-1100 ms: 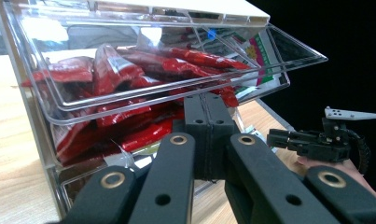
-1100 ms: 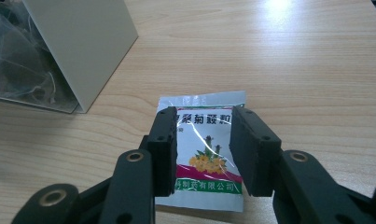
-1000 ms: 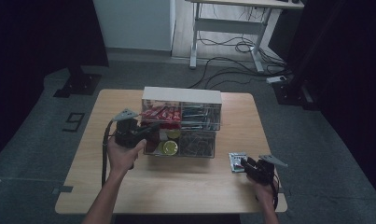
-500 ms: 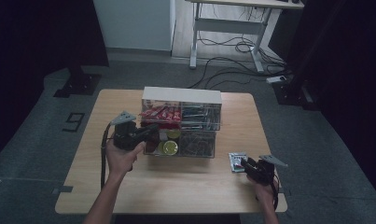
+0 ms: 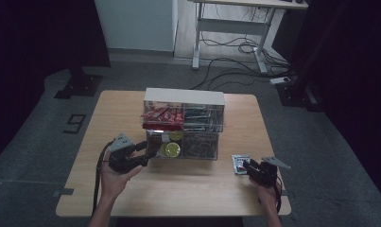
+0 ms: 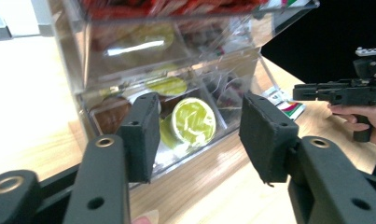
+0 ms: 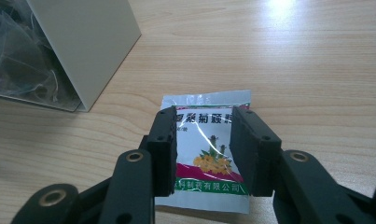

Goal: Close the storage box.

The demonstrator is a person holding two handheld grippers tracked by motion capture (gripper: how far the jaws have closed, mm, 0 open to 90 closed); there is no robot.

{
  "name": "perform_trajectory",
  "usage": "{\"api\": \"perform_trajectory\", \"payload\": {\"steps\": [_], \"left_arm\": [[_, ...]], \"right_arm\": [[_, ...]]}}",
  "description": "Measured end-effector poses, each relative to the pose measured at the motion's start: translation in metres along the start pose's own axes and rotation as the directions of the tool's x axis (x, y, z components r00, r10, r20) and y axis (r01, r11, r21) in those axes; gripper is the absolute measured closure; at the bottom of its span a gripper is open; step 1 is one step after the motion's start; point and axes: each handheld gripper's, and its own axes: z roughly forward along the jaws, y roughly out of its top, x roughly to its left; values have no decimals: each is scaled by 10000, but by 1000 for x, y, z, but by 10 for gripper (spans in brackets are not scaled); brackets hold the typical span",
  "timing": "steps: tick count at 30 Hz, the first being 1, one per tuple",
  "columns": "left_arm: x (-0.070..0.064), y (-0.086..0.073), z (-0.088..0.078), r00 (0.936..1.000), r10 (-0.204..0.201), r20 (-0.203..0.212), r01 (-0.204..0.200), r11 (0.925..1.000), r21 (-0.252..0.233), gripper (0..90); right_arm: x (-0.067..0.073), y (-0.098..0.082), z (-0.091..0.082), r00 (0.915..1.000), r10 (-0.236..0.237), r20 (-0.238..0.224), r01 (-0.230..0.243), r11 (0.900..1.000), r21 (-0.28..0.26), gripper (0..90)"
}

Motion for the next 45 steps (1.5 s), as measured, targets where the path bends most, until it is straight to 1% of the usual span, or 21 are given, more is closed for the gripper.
{"api": "perform_trajectory", "payload": {"steps": [1,3,4,5,9,10,11,12,13,14,15,16,18,20,21,23,26,28,30,35,45], "left_arm": [[0,0,0,10000,0,0,0,10000,0,458],[3,-7,2,9999,-123,-57,123,9999,39,447],[5,-13,3,9997,-183,-148,184,9998,112,444],[5,-13,3,9997,-183,-148,184,9998,112,444],[11,-28,9,9992,-279,-298,286,9993,251,443],[13,-32,12,9989,-316,-357,328,9989,347,442],[17,-40,17,9983,-370,-455,394,9977,547,442],[17,-40,17,9983,-370,-455,394,9977,547,442],[21,-48,21,9977,-453,-510,489,9962,725,442],[21,-48,21,9977,-453,-510,489,9962,725,443],[25,-55,23,9967,-552,-600,601,9947,832,444],[25,-55,23,9967,-552,-600,601,9947,832,444],[30,-65,27,9951,-674,-721,746,9920,1022,446],[32,-68,28,9948,-672,-769,756,9908,1119,446],[34,-74,31,9941,-642,-874,754,9885,1314,446],[36,-77,32,9935,-682,-914,804,9873,1368,446],[41,-89,36,9906,-809,-1100,986,9812,1661,449],[42,-92,37,9896,-863,-1150,1052,9798,1698,450],[45,-95,38,9883,-806,-1294,1038,9775,1838,449],[45,-96,38,9879,-842,-1299,1071,9776,1811,451],[48,-100,40,9863,-904,-1378,1160,9747,1910,450]], "right_arm": [[0,0,0,10000,-6,1,6,10000,-10,613],[0,0,0,10000,-17,-6,17,10000,-18,613],[0,0,0,10000,-28,-8,28,10000,-10,613],[-1,-1,0,10000,-35,-10,35,10000,-7,613],[-1,-1,0,10000,-62,-22,62,10000,-16,613],[-1,-1,0,10000,-76,-27,76,10000,-12,613],[-1,-1,1,9999,-116,-45,116,9999,6,613],[0,-1,1,9999,-147,-40,147,9999,24,613],[0,-1,1,9998,-196,-70,196,9998,16,613],[0,-1,1,9998,-196,-70,196,9998,16,613],[2,-1,1,9994,-348,-83,348,9994,-1,611],[2,-1,1,9991,-396,-122,396,9992,-27,609],[3,-1,2,9988,-469,-157,469,9989,-13,604],[4,-1,2,9984,-533,-179,533,9986,-11,601],[5,-1,2,9979,-600,-225,599,9982,-20,595],[6,-1,2,9977,-619,-260,619,9981,-24,593],[8,-2,3,9964,-770,-360,770,9970,-16,584],[8,-2,3,9963,-771,-374,771,9970,-25,583],[9,-2,5,9956,-827,-431,828,9966,12,569],[9,-2,5,9952,-858,-462,860,9963,23,563],[9,-2,5,9944,-917,-526,920,9957,39,551]]}}
